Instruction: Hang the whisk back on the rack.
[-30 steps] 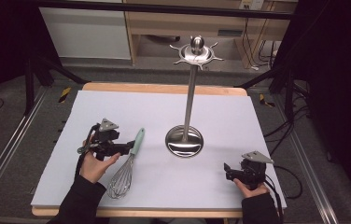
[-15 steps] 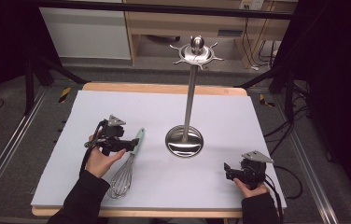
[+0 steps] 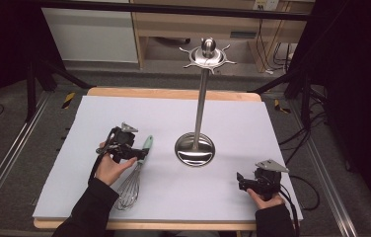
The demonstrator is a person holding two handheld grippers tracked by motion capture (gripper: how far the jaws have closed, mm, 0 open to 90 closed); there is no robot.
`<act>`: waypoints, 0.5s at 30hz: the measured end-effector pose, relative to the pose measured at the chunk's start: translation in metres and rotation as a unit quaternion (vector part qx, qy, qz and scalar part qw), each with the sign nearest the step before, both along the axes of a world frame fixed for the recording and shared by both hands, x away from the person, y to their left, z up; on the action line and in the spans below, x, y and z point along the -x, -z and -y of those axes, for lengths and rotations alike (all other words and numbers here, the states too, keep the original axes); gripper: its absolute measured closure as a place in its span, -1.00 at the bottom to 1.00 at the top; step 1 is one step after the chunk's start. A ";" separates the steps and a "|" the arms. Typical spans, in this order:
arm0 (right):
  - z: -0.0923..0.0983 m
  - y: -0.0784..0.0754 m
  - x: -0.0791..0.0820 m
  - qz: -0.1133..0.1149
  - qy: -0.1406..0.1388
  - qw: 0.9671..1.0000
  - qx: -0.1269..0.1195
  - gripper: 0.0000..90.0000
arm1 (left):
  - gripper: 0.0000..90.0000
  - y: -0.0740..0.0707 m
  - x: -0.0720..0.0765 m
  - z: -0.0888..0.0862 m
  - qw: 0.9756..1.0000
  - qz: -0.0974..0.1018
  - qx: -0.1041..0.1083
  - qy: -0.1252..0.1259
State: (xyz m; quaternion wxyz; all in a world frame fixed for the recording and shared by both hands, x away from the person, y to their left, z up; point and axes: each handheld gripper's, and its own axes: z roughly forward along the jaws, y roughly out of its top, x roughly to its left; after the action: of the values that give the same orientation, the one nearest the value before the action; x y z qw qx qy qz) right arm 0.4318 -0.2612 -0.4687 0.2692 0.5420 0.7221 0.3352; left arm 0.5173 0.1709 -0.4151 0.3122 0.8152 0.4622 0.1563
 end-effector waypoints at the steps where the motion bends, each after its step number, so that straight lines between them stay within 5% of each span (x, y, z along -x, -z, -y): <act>1: 0.000 0.000 0.000 -0.001 0.000 1.000 -0.001 -0.84 | -0.29 0.003 -0.001 0.000 1.000 -0.005 -0.003 -0.001; 15: 0.000 0.001 -0.001 -0.003 -0.003 1.000 0.000 -0.84 | -0.21 0.019 -0.005 0.004 0.999 -0.039 -0.023 -0.003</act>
State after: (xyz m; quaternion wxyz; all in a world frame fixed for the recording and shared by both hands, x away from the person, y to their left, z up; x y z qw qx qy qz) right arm 0.4325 -0.2607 -0.4693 0.2660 0.5407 0.7248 0.3340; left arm 0.5221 0.1670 -0.4345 0.2745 0.8264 0.4725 0.1356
